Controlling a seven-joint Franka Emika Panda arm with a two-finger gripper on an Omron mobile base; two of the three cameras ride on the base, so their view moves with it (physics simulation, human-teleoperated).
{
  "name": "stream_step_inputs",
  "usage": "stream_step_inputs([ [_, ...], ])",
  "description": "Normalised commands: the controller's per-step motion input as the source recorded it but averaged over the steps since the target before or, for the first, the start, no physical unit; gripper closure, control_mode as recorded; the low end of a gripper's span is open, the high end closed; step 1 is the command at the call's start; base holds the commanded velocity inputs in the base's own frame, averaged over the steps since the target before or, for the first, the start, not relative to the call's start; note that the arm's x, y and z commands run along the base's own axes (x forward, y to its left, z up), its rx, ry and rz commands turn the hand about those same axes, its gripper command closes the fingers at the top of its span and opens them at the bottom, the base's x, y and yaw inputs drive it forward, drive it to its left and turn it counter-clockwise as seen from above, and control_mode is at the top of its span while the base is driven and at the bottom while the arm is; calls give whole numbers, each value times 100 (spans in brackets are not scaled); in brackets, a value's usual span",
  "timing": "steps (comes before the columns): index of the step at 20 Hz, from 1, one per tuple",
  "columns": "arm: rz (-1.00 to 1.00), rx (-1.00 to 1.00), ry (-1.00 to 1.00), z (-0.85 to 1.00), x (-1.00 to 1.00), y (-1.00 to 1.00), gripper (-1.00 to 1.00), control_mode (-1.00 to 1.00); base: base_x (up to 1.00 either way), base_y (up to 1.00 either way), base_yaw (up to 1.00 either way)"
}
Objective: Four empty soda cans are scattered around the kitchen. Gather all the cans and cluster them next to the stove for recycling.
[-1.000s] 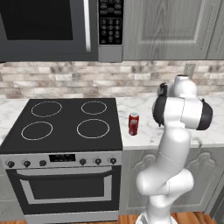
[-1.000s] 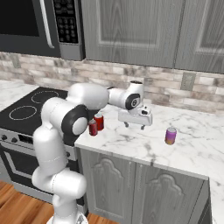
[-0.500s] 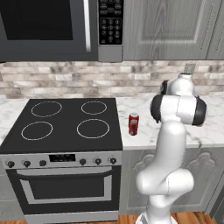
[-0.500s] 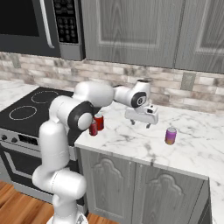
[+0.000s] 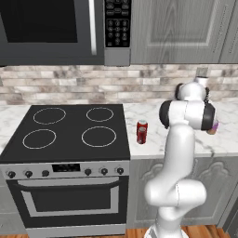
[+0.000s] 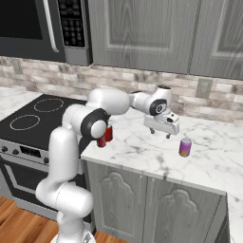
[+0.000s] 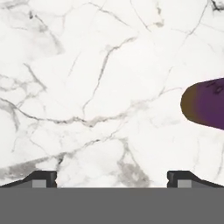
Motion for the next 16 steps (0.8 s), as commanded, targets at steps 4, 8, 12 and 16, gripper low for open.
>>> stream_step_inputs([
  [4,-6,-1,0,-1,11,-33,-100,-100,0,0,0],
  [8,-4,0,0,0,3,-32,-100,-100,0,0,0],
  [12,-4,0,-1,0,0,-17,-100,-100,0,0,0],
  [16,-3,0,-3,0,0,-17,-100,-100,0,0,0],
])
